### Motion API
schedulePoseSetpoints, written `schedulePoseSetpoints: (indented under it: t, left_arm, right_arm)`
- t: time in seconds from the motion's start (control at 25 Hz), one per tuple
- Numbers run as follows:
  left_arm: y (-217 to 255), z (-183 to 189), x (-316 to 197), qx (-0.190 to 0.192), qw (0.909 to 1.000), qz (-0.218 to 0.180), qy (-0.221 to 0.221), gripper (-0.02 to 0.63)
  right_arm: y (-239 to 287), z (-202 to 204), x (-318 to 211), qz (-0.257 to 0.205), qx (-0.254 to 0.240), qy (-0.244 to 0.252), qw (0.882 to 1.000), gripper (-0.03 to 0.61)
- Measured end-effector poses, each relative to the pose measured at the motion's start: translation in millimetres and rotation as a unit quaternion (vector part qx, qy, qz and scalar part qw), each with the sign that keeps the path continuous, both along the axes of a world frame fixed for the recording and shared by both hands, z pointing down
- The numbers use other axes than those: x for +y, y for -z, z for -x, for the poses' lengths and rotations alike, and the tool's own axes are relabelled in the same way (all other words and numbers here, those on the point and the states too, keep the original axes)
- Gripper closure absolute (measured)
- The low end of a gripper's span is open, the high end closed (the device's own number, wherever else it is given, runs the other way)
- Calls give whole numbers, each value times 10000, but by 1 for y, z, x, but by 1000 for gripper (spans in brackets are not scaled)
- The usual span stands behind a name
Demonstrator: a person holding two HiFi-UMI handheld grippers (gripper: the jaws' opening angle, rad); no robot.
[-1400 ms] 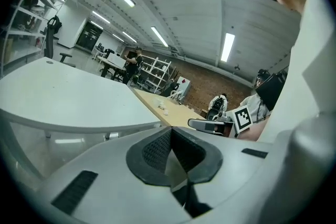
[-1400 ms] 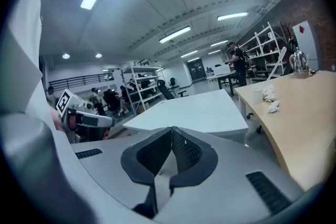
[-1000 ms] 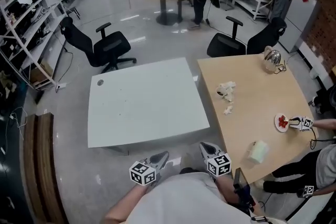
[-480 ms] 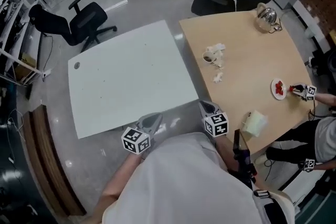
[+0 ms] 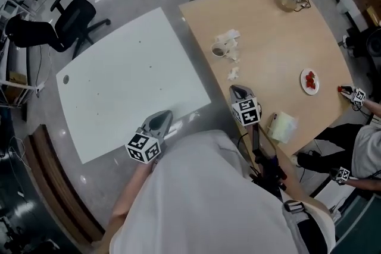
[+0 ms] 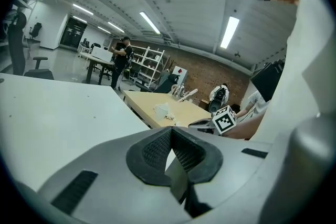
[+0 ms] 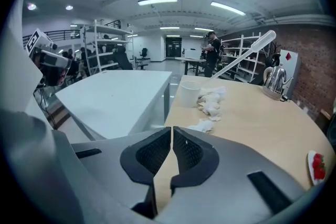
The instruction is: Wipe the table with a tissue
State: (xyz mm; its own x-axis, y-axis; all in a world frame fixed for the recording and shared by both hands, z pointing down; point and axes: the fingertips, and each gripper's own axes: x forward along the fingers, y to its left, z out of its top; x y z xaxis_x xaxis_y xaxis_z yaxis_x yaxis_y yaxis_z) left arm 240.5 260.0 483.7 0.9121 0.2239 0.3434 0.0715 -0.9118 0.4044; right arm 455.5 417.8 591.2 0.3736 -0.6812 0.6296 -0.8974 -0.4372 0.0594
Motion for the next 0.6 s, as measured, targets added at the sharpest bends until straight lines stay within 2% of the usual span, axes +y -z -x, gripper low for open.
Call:
schedulePoseSetpoints:
  t: [0.12,0.24,0.28,0.32,0.36,0.48,0.6]
  left_arm:
    - [-2,-8,-9,-41,10000,-19,65,607]
    - [1,-15,-20,-32,9998,-46,179,607]
    - [2,-17,-24,-34,9997,-46,225,607]
    - [2,-18,-27,-41,9996,-40,267,607]
    - [2,-19,-28,-52,9995,-32,300,607]
    - [-1,-21,-31,-92,9993,-24,351,607]
    - [-2,-22,-37,-122,9991,-57,410,607]
  right_arm:
    - [-6,-31,3,210,48,36,9998,559]
    - [-9,-57,1,201,-97,-151,9996,554]
    - [-12,-63,-1,175,-247,-258,9992,526]
    - [-16,-67,-2,153,-451,-394,9981,458]
    - [-21,-71,-3,134,-665,-554,9962,429]
    - [-32,-76,-5,171,-994,-969,9902,413]
    - [-42,-77,-11,450,-917,-1184,9877,413]
